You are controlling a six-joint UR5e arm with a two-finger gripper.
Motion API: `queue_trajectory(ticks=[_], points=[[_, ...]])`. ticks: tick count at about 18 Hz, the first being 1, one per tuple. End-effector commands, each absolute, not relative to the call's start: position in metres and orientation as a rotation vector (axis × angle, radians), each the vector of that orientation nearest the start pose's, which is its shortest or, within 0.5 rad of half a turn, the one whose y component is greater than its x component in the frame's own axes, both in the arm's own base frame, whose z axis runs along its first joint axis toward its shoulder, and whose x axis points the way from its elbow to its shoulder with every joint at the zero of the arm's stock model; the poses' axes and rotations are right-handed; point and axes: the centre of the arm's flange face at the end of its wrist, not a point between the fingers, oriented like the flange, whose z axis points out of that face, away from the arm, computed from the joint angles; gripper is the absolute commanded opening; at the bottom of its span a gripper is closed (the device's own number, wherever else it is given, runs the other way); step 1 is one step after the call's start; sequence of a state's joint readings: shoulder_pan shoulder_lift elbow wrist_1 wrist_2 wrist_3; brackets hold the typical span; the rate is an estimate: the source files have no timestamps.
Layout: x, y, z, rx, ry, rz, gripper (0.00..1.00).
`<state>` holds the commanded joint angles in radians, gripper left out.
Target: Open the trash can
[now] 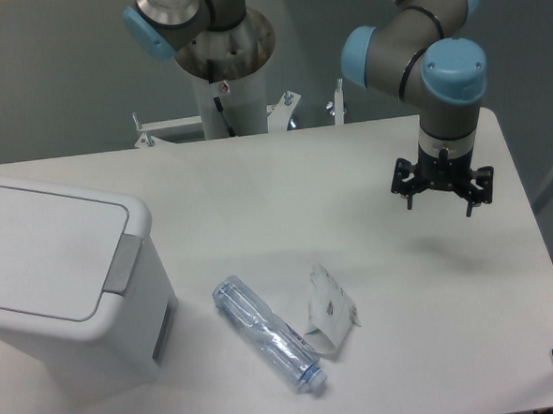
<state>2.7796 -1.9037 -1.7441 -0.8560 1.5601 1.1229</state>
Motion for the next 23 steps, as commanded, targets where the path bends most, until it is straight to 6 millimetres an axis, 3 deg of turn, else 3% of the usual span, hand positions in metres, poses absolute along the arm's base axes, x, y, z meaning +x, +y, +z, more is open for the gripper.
queue_trajectory(ticks=[11,18,23], points=[[-0.509,0.345,0.306,-3.014,-0.128,0.294,1.00],[-0.479,0.388,0.308,-2.924,-0.249,0.212,1.00],[-0.442,0.431,0.328,-2.831,-0.387,0.165,1.00]])
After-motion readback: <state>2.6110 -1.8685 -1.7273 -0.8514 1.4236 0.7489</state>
